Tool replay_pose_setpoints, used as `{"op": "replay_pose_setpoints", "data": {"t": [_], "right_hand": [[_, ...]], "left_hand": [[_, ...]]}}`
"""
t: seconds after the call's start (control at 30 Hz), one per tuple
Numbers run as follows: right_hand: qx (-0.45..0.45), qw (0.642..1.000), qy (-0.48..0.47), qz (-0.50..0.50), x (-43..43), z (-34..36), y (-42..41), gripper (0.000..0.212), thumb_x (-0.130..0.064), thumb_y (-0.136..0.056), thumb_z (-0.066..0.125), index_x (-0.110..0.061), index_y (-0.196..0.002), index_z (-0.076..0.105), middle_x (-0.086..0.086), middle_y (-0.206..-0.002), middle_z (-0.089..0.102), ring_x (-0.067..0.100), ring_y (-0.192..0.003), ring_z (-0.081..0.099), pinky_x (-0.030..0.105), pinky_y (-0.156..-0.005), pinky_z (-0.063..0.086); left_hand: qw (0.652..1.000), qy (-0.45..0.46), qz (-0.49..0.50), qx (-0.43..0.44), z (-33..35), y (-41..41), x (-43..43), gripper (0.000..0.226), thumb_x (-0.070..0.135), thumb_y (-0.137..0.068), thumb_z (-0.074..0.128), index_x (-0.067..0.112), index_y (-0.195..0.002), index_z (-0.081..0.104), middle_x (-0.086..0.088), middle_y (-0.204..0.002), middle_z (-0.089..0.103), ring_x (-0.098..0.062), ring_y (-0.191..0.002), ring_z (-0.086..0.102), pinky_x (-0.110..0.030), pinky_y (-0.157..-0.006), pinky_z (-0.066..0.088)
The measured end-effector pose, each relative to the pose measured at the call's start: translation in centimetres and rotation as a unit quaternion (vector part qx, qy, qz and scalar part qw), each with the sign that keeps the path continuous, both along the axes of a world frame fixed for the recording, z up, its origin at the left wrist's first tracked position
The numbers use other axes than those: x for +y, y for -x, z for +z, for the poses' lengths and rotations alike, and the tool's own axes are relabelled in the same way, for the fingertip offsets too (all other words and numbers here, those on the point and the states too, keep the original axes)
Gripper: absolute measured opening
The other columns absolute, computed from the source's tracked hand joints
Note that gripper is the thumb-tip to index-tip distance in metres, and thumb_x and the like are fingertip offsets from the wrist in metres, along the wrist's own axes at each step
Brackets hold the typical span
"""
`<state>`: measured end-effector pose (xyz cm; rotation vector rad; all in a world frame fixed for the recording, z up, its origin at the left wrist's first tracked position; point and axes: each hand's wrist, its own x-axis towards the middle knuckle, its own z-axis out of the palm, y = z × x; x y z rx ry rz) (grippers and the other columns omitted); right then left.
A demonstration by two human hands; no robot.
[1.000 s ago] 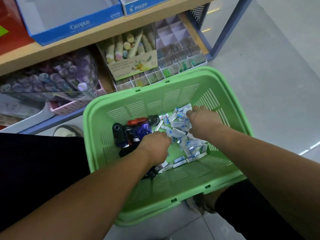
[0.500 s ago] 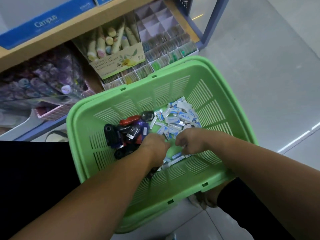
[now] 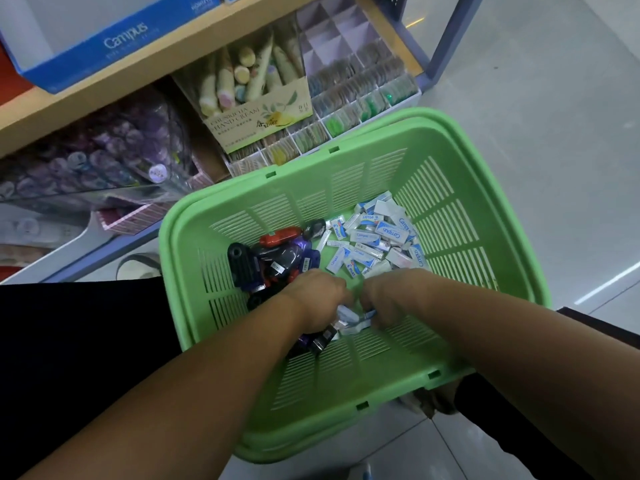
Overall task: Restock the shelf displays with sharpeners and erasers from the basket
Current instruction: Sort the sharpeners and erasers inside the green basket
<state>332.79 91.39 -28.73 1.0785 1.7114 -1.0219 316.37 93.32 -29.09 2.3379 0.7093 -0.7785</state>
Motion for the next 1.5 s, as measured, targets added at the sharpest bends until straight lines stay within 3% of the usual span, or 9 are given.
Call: {"op": "replay_pose_setpoints", "data": {"t": [0.13,0.37,0.53,0.73,0.93,1.1,1.23,1.33,1.5], "right_hand": [[-0.006,1.000,-0.008,0.018,0.3,0.1,0.4,0.040,-0.041,-0.093,0.070,-0.023,-0.128,0.062,0.001,-0.130,0.061,0.028,-0.115,0.061,0.038,-0.093,0.049],[-0.004,0.999,-0.011,0.039,-0.3,0.2,0.8,0.033,-0.039,-0.091,0.068,-0.026,-0.122,0.070,0.000,-0.127,0.064,0.028,-0.114,0.063,0.050,-0.098,0.054],[0.012,0.999,0.031,-0.010,0.2,2.0,0.3,0.034,-0.039,-0.094,0.069,-0.018,-0.120,0.071,0.002,-0.125,0.065,0.026,-0.104,0.067,0.043,-0.090,0.055],[0.046,0.991,0.027,-0.120,0.3,3.9,-0.9,0.032,-0.035,-0.097,0.068,-0.011,-0.118,0.071,0.007,-0.122,0.068,0.024,-0.103,0.066,0.036,-0.093,0.054],[-0.004,0.954,-0.260,-0.150,5.4,6.5,-2.7,0.036,-0.034,-0.102,0.058,-0.013,-0.130,0.051,0.008,-0.131,0.060,0.028,-0.117,0.059,0.037,-0.089,0.050],[-0.026,0.914,-0.373,-0.156,5.2,4.9,-3.4,0.048,-0.034,-0.100,0.060,-0.017,-0.140,0.040,0.004,-0.135,0.044,0.030,-0.115,0.062,0.037,-0.073,0.049],[0.097,0.876,-0.373,-0.290,4.6,5.3,-4.8,0.042,-0.035,-0.097,0.061,-0.016,-0.134,0.053,0.007,-0.137,0.051,0.031,-0.115,0.061,0.037,-0.088,0.050],[0.166,0.846,-0.359,-0.356,4.4,6.6,-5.7,0.036,-0.028,-0.096,0.063,-0.012,-0.128,0.061,0.012,-0.131,0.060,0.033,-0.114,0.060,0.034,-0.093,0.047],[0.086,0.897,-0.393,-0.184,1.5,6.7,-3.5,0.031,-0.035,-0.099,0.052,-0.016,-0.123,0.057,0.008,-0.124,0.058,0.032,-0.115,0.058,0.039,-0.086,0.049]], "left_hand": [[0.998,-0.060,-0.030,0.002,1.0,0.7,0.7,0.039,0.010,-0.091,0.064,0.028,-0.126,0.066,0.002,-0.110,0.064,-0.025,-0.113,0.054,-0.039,-0.101,0.041],[0.984,-0.115,0.129,-0.041,2.5,3.2,2.3,0.010,0.035,-0.094,0.065,0.026,-0.090,0.067,0.008,-0.088,0.065,-0.018,-0.094,0.057,-0.032,-0.083,0.044],[0.956,-0.037,0.284,-0.063,3.7,3.8,2.5,0.035,0.038,-0.087,0.074,0.034,-0.121,0.070,0.007,-0.117,0.072,-0.020,-0.102,0.065,-0.037,-0.091,0.055],[0.952,-0.041,0.298,-0.058,4.1,3.4,2.3,0.037,0.049,-0.096,0.061,0.036,-0.130,0.065,0.004,-0.130,0.068,-0.022,-0.116,0.063,-0.040,-0.097,0.053],[0.932,-0.025,0.351,-0.091,4.3,1.7,2.1,0.035,0.041,-0.097,0.060,0.029,-0.129,0.067,-0.003,-0.127,0.069,-0.024,-0.112,0.065,-0.037,-0.094,0.054],[0.876,0.012,0.457,-0.151,3.5,-0.2,2.0,0.029,0.030,-0.095,0.065,0.022,-0.122,0.073,-0.002,-0.115,0.073,-0.020,-0.100,0.068,-0.023,-0.082,0.046],[0.823,0.077,0.528,-0.194,3.3,-3.1,2.2,0.026,0.028,-0.090,0.076,0.018,-0.114,0.076,0.002,-0.085,0.069,-0.016,-0.074,0.064,-0.021,-0.067,0.046],[0.783,0.231,0.532,-0.227,3.4,-5.2,1.9,0.039,0.026,-0.089,0.079,0.017,-0.125,0.070,-0.002,-0.110,0.073,-0.013,-0.087,0.069,-0.029,-0.077,0.057],[0.958,0.049,0.281,0.011,1.8,-2.8,0.1,0.044,0.038,-0.089,0.074,0.020,-0.127,0.064,-0.003,-0.126,0.062,-0.024,-0.111,0.062,-0.037,-0.097,0.054]]}}
